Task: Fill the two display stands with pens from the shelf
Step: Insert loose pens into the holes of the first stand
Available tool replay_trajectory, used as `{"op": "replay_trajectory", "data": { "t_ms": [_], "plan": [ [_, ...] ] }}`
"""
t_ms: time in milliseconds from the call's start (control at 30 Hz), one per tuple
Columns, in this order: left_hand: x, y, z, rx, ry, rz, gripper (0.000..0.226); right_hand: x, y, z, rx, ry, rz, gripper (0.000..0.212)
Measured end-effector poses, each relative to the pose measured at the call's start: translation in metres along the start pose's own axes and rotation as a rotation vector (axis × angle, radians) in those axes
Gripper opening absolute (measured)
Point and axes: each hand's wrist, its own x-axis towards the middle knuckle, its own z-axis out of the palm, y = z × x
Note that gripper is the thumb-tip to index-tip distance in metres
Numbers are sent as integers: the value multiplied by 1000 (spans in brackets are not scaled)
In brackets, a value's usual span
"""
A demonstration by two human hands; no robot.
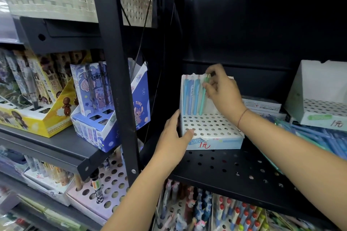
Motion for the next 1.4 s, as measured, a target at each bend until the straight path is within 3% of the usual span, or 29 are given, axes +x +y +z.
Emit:
{"op": "replay_trajectory", "data": {
  "t_ms": [167, 300, 367, 500, 567, 767, 900, 1033, 1400],
  "plan": [
    [0, 0, 0, 6, 0, 1, 64, 0, 1, -14, -25, -36, -38, 17],
    [2, -1, 0, 5, 3, 3, 64, 2, 0, -61, 29, 18, 126, 9],
    [3, -3, 0, 7, 8, 4, 64, -6, 5, -91, -77, -108, 242, 11],
    [4, -4, -1, 1, 24, -2, 65, -38, 20, -121, -423, -531, 506, 28],
    [5, -4, 0, 6, 34, -6, 66, -51, 30, -120, -531, -638, 545, 37],
    [4, -2, 1, 17, 35, -1, 66, -42, 52, -103, -566, -551, 463, 37],
    [3, -1, 1, 8, 26, -2, 66, -27, 64, -89, -722, -650, 452, 30],
    [2, -1, 1, -11, 27, -3, 65, -18, 68, -79, -854, -680, 465, 41],
    [2, -1, 1, -25, 30, -13, 65, -8, 76, -61, -907, -685, 543, 30]
  ]
}}
